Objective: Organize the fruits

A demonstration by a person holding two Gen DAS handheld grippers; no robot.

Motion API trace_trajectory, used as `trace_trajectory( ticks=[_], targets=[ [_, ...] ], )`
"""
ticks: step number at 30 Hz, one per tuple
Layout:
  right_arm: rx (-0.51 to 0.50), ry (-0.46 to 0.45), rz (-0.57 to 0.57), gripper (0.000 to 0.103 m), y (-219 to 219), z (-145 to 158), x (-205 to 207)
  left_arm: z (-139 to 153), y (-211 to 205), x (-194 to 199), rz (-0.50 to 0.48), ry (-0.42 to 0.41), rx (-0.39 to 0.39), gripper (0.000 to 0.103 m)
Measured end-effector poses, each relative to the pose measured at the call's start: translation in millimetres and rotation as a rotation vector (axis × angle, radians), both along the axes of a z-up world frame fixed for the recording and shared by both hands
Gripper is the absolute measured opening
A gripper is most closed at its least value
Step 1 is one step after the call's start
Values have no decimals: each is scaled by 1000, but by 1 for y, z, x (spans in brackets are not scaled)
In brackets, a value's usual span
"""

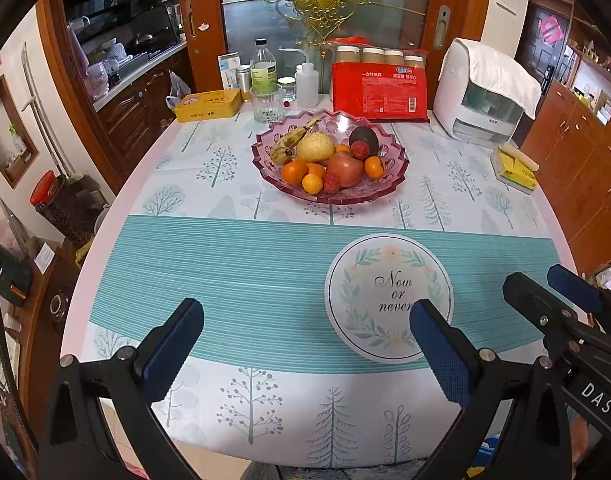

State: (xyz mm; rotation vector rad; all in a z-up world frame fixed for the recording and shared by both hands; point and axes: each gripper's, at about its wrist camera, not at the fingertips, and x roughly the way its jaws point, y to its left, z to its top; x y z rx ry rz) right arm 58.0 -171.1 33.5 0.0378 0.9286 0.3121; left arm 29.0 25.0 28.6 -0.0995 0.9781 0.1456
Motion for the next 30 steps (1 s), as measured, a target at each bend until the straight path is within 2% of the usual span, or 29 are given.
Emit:
trace_trajectory(
  ticks=[30],
  targets=[
    [5, 9, -4, 73, 1, -4, -4, 0, -1, 0, -1, 3, 1, 102]
  ],
)
